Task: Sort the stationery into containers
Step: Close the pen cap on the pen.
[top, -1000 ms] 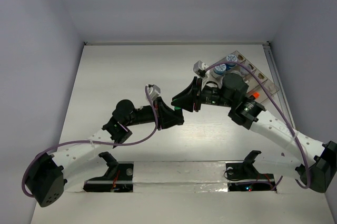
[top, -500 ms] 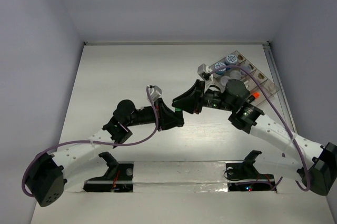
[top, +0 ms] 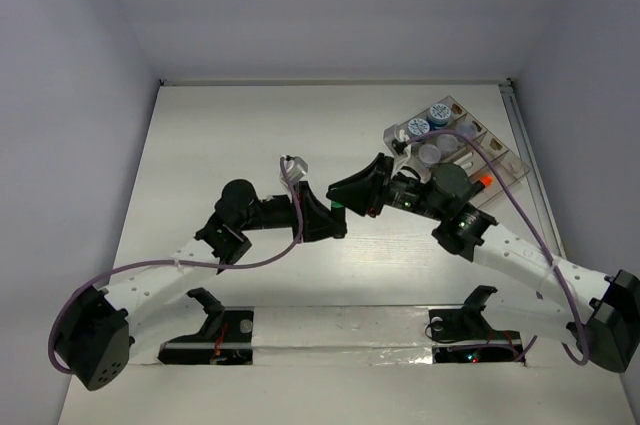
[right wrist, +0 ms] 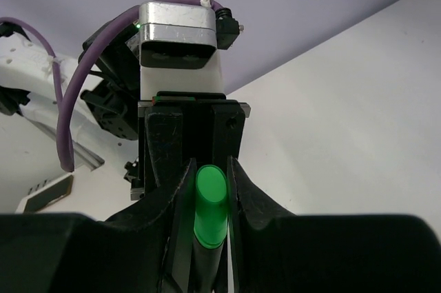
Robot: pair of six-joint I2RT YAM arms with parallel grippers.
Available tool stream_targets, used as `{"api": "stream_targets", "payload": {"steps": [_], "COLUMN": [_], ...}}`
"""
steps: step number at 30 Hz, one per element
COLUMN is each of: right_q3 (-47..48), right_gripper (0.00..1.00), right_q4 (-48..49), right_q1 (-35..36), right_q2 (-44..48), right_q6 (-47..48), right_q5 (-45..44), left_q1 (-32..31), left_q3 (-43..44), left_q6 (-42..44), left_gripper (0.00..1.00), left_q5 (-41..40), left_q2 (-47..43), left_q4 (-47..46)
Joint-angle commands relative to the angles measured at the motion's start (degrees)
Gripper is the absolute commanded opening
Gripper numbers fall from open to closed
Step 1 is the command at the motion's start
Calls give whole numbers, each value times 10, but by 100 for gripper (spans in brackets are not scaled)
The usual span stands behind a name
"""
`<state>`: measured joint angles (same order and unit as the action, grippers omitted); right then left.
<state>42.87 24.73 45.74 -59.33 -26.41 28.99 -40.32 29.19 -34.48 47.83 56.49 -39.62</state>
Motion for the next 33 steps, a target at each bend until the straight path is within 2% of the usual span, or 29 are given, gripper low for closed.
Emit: {"api": "stream_targets", "payload": {"steps": [1,9,12,17,25,30,33], "right_q3": [-43,-128,-163,-229,-241,-229,-214], "right_gripper": [0,0,0,0,0,0,0], "right_q4": [-100,-74,-21,104,105,82,54], "right_q1": [39,67,74,90,124,154,173], "right_q2": [-10,1,-23,-46,-90,-92,-105], "right_q6": [-10,-43,-70,-137,-150,-145,-135], "right_q5": [68,64,68,95,77,29,7], "left_q1": [45,63,63,82,96,96,103], "left_q3": [69,144,162,191,220,203,215], "left_q6": [-31,-9,-17,8,4,-30,-17], "left_gripper": [0,0,0,0,0,0,0], "left_q5": [-54,-52,-46,-52,-48,-48,-53], "left_q2": [-9,-9,5,4,16,36,39], "left_q4": [-118,-55,-67,-28,-28,-84,-66]}}
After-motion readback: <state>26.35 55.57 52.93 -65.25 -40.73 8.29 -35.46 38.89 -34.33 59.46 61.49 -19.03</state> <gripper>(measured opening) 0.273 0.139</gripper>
